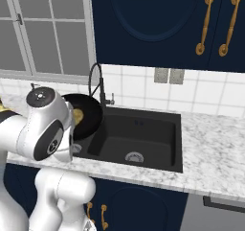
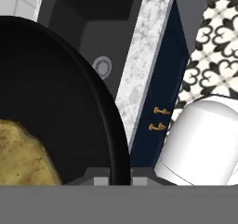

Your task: Pick the potato from the sink and place it in the bowl. Then pick the bowl and place it in the microwave. Then close the microwave door and press the start button.

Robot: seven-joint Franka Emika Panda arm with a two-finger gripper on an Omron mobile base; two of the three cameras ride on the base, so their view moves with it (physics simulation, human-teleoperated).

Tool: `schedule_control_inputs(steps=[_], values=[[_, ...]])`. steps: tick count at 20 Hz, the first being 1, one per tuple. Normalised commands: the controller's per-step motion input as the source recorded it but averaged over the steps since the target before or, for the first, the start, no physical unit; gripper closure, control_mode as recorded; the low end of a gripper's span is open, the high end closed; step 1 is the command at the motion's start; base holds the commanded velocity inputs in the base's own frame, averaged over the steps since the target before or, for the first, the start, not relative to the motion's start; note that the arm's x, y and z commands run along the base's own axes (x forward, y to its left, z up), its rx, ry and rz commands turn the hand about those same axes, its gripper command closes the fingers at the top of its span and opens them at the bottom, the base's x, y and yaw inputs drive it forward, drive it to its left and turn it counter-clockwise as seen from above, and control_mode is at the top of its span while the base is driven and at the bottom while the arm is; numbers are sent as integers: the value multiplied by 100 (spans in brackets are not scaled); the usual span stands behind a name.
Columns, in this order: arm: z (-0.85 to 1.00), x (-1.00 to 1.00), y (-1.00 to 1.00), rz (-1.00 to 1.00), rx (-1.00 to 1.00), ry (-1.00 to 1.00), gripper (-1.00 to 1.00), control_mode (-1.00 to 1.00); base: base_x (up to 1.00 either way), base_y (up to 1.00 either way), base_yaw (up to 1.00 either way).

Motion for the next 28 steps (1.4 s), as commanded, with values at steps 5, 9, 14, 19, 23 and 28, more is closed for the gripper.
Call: schedule_control_inputs(steps=[5, 9, 14, 19, 23, 28], values=[[1, -5, -6, -8, 2, 7, 100, -100, 0, 0, 0], [0, 0, 0, 0, 0, 4, 100, -100, 0, 0, 0], [0, 0, 0, 0, 0, 0, 100, 100, -2, 0, 0], [0, 0, 0, 0, 0, 0, 100, 100, -41, 0, -43], [0, 0, 0, 0, 0, 0, 100, 100, -36, 0, -67], [0, 0, 0, 0, 0, 0, 100, 100, -32, 0, -73]])
